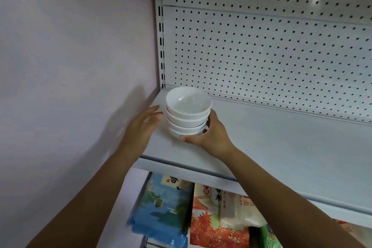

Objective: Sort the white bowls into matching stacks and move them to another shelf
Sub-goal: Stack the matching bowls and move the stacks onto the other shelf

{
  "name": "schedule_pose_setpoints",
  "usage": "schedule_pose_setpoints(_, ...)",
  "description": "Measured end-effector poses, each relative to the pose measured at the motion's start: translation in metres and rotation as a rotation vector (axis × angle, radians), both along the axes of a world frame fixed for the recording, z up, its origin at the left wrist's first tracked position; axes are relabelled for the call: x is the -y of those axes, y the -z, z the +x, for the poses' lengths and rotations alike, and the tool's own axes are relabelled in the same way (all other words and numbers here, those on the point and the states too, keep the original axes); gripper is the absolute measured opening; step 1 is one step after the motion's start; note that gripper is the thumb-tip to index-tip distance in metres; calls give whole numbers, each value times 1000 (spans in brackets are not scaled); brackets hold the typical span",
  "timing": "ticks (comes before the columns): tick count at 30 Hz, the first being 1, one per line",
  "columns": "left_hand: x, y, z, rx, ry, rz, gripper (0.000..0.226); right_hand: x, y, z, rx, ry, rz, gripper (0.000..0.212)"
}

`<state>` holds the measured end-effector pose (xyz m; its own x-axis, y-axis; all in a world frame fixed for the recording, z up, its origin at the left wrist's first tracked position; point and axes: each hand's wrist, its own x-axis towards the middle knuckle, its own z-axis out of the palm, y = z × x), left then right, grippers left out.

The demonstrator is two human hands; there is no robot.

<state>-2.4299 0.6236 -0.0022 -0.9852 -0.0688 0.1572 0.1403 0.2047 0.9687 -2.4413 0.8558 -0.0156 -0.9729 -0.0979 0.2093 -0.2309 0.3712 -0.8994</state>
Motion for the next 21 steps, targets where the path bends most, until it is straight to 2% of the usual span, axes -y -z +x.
schedule_pose_setpoints(2,0,14,0,5,-160,-177,45,1,2,-15,10,0,2,108)
schedule_pose_setpoints(5,-7,34,0,-20,-286,-585,54,4,3,-39,16,24,12,110)
schedule_pose_setpoints(7,-11,40,-5,-83,-302,-708,57,7,3,-55,10,42,23,111)
schedule_pose_setpoints(11,-11,40,-7,-60,-388,-718,59,18,3,-90,3,89,41,110)
schedule_pose_setpoints(21,-11,41,-9,-56,-373,-681,47,38,-9,-161,64,172,-17,111)
